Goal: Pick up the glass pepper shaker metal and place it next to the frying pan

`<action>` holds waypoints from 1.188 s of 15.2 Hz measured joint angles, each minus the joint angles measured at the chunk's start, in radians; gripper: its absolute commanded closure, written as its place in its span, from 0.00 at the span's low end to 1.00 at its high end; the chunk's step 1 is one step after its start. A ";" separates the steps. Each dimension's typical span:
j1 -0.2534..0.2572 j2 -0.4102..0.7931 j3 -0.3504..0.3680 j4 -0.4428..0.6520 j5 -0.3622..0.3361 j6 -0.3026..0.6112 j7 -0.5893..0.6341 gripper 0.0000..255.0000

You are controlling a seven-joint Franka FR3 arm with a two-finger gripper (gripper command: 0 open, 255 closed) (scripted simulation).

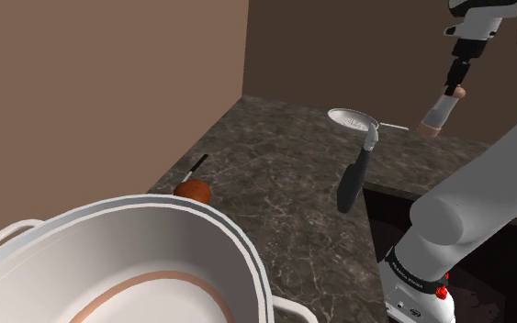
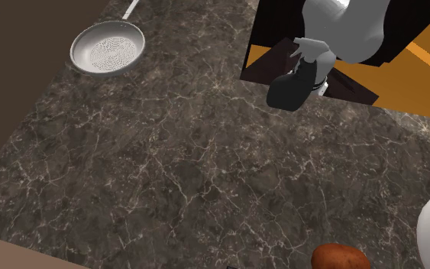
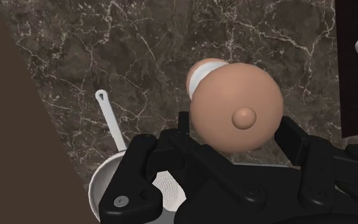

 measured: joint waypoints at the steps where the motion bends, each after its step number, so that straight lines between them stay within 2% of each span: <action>1: -0.009 0.029 -0.025 0.027 0.016 0.001 -0.036 1.00; 4: -0.042 0.115 -0.092 0.090 0.070 0.011 -0.141 1.00; 6: -0.081 0.209 -0.140 0.176 0.138 -0.004 -0.229 1.00; 8: -0.096 0.226 -0.151 0.169 0.152 0.017 -0.257 1.00; 18: -0.089 0.193 -0.149 0.002 0.126 0.162 -0.239 1.00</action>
